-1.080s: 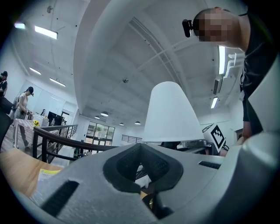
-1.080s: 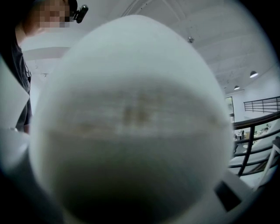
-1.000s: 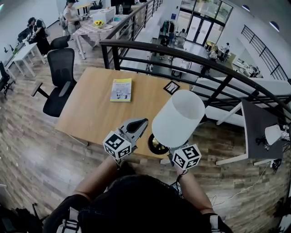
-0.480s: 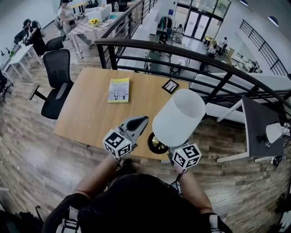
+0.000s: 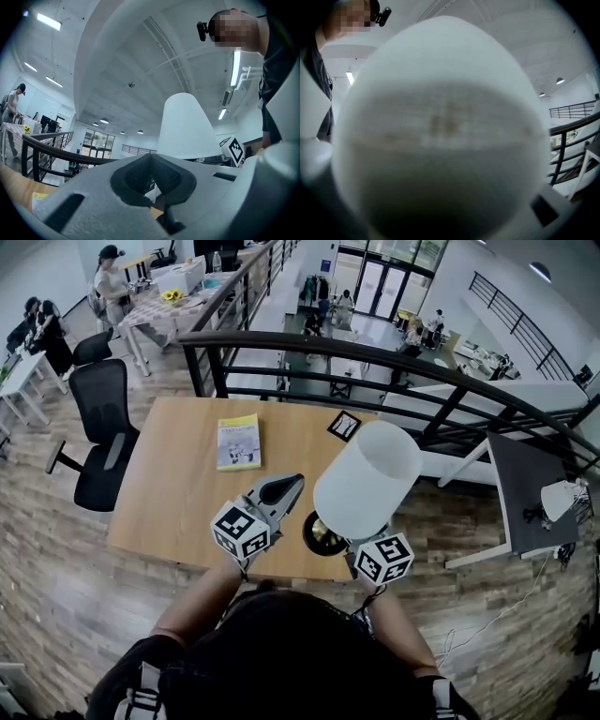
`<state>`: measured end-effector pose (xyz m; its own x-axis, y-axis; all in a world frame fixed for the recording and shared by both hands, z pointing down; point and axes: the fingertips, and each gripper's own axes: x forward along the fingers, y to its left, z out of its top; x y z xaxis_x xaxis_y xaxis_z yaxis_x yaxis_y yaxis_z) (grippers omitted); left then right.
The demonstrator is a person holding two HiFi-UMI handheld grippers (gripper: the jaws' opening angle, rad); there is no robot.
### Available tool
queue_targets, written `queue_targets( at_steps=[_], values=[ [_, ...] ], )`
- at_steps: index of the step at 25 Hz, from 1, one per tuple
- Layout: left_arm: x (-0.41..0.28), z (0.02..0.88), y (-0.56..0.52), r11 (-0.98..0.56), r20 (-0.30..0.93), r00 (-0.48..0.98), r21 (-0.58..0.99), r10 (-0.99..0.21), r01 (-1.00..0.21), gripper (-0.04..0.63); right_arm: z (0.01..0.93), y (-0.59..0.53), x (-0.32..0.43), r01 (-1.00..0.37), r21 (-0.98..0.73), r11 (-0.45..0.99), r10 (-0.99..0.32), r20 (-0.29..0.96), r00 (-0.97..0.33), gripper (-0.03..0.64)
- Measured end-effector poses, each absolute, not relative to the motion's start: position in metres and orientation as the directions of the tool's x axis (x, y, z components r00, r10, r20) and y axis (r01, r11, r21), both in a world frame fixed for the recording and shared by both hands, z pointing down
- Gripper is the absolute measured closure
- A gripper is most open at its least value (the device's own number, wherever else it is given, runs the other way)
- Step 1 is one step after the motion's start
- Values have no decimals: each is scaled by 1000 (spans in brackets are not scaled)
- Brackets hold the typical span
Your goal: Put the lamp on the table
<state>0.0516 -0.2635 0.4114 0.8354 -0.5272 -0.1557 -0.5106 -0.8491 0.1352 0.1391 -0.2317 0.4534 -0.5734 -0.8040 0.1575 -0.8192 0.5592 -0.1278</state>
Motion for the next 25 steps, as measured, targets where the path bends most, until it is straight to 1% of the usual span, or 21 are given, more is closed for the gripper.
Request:
queue_targets(
  at_steps=[6,9,12,16,25],
  values=[
    [25,399,-283,-886,-158,872,111,-463,-450,588,443,-255,108,-849,-121,515,-837,144,-528,485],
    [8,405,-290,-893,-150,881,116,-449,-435,588,445,-262,90,-857,-124,501,-847,135,-514,485],
    [-9,416,-299,-890,-145,880,137,-453,-436,588,453,-267,69,-857,-127,499,-847,137,-513,485],
    [-26,421,-305,-886,-141,878,150,-458,-438,588,465,-273,48,-846,-135,515,-829,172,-532,485],
    [-42,428,-316,-871,-125,865,157,-485,-466,588,470,-291,41,-839,-134,527,-819,182,-544,485]
  ],
)
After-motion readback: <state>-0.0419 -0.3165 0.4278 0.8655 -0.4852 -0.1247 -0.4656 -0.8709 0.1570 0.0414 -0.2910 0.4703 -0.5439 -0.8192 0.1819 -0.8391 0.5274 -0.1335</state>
